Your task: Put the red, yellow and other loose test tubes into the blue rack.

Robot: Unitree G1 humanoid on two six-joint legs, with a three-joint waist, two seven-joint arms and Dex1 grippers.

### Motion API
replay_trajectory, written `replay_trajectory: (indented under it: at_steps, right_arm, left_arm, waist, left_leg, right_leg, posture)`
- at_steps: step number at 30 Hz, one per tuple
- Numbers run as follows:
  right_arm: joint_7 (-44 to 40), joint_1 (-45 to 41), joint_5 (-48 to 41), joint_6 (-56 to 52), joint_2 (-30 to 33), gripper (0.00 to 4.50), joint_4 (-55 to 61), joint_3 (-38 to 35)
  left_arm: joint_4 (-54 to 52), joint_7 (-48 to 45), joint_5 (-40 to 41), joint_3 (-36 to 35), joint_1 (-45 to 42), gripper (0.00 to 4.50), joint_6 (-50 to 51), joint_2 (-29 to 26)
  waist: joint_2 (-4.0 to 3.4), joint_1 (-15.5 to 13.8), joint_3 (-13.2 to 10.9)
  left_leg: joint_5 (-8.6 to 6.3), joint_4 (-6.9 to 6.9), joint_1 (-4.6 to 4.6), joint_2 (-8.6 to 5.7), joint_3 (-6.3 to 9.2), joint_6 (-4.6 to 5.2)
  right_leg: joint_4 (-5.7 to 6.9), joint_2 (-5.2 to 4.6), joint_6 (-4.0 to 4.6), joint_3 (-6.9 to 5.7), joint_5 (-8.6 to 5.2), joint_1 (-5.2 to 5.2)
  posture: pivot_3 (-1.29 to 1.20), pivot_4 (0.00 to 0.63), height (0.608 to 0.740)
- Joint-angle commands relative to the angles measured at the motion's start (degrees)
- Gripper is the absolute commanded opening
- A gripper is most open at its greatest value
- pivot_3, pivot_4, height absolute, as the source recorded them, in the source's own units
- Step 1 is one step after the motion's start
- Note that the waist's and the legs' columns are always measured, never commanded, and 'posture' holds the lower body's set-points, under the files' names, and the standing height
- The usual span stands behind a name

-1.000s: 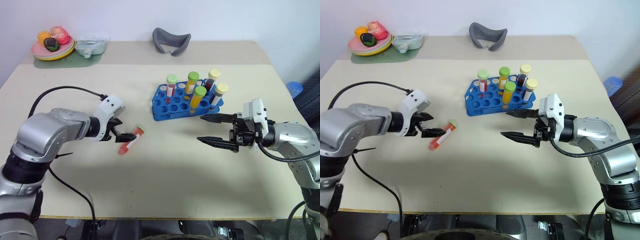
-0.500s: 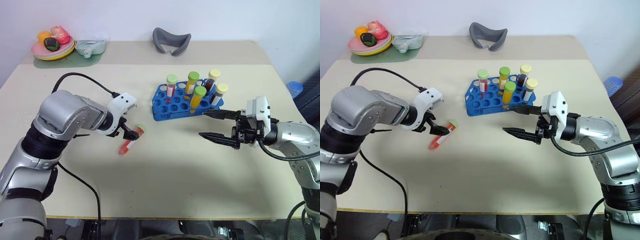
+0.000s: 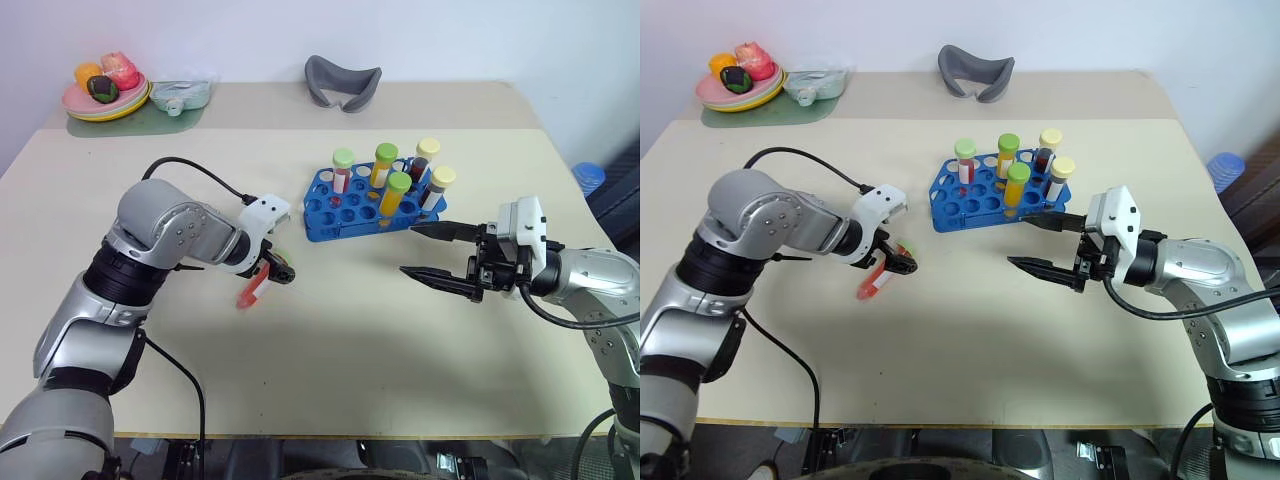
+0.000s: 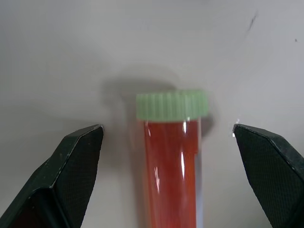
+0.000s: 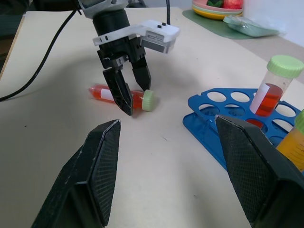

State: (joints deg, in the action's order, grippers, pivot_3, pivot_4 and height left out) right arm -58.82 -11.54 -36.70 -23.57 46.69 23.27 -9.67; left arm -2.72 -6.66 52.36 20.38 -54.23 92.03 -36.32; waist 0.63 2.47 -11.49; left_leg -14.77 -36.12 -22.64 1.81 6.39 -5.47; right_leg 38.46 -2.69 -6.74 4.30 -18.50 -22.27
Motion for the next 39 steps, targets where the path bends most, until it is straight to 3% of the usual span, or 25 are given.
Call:
replay_trajectory:
  at_steps: [1,6,15,22,26,29,32,34,37,39]
  right_arm:
    - [0.5,0.5,-1.2,-0.3,0.6,3.30,2.5,-2.2]
    - [1.0,1.3,-1.5,-0.8,0.6,3.30,3.1,-2.7]
    - [1.8,2.8,-1.6,-1.0,0.2,3.30,4.0,-3.2]
    - [2.6,2.3,-1.7,-0.8,-0.3,3.30,3.5,-3.2]
    - [3.0,1.5,-1.8,-1.0,-0.4,3.30,3.2,-3.1]
    - [3.5,0.9,-2.0,-1.3,-0.5,3.30,3.2,-3.0]
    - [4.5,0.3,-2.2,-1.7,-0.7,3.30,3.5,-3.1]
    - [5.1,0.0,-2.1,-1.7,-1.0,3.30,3.5,-3.2]
    - [6.8,-0.1,-1.7,-1.5,-1.9,3.30,3.9,-3.0]
    - [7.5,-0.1,-1.6,-1.4,-2.2,3.30,4.3,-2.9]
  left_arm:
    - [1.1,3.9,2.6,-1.2,-0.6,3.25,0.5,0.9]
    - [2.7,7.5,6.0,-1.1,-0.5,0.84,0.5,0.6]
    - [1.6,8.1,9.3,-1.7,-0.5,0.81,0.5,-3.0]
    - [-3.0,3.1,6.6,-11.8,0.1,0.81,-1.0,-1.5]
    - [-7.3,0.8,4.0,-19.7,4.5,0.81,-11.2,1.9]
    - [-11.0,-4.7,0.5,-22.7,8.1,0.81,-24.5,4.9]
    - [-11.4,-7.5,1.2,-25.6,9.5,0.81,-28.8,8.2]
    - [-11.7,-11.3,-0.4,-27.8,11.3,0.81,-37.5,11.1]
    - [-10.0,-17.5,-9.7,-26.1,14.7,0.81,-56.0,15.4]
    - [-9.0,-19.3,-14.2,-24.3,15.6,0.81,-62.5,17.2]
  waist:
    - [0.00,0.0,0.0]
    - [-0.01,0.0,0.0]
    - [-0.01,0.1,0.0]
    - [0.00,0.0,0.0]
    - [-0.01,0.1,0.0]
    - [0.00,-0.1,0.0]
    - [0.01,-0.2,0.0]
    - [-0.01,-0.1,0.0]
    - [-0.01,0.0,0.0]
    - [-0.01,-0.1,0.0]
  left_leg:
    - [0.00,-0.01,0.00,0.00,0.00,0.00]
    - [0.00,-0.02,0.00,-0.01,0.00,0.00]
    - [0.01,-0.01,0.01,-0.01,0.00,-0.02]
    - [0.03,-0.02,-0.01,-0.01,0.00,-0.06]
    - [0.14,-0.01,0.03,-0.01,-0.02,-0.24]
    - [0.24,-0.02,0.01,-0.01,-0.01,-0.44]
    - [0.25,-0.02,-0.01,-0.01,-0.02,-0.45]
    - [0.25,-0.02,0.00,-0.01,-0.02,-0.44]
    - [0.25,-0.01,0.03,-0.01,-0.05,-0.45]
    - [0.25,-0.01,0.04,0.00,-0.06,-0.45]
  right_leg:
    - [0.01,0.00,0.00,0.00,0.00,0.00]
    - [0.02,-0.01,0.00,0.00,0.00,0.01]
    - [0.05,0.00,0.00,0.01,0.00,-0.02]
    - [0.05,-0.01,0.00,0.00,0.00,-0.02]
    - [0.08,-0.01,0.00,0.02,0.00,-0.02]
    - [0.09,-0.02,0.00,0.01,0.00,-0.01]
    - [0.07,-0.02,0.01,0.00,0.00,-0.01]
    - [0.07,-0.03,0.00,0.00,0.00,0.00]
    - [0.06,-0.03,0.01,0.01,0.01,0.01]
    - [0.07,-0.01,0.01,0.02,0.01,0.01]
  posture:
    - [0.00,0.150,0.740]
    - [0.00,0.150,0.740]
    - [0.00,0.150,0.740]
    - [0.00,0.150,0.740]
    - [0.00,0.150,0.740]
    - [0.00,0.150,0.740]
    - [0.00,0.150,0.740]
    - [0.00,0.150,0.740]
    - [0.00,0.150,0.740]
    - [0.00,0.150,0.740]
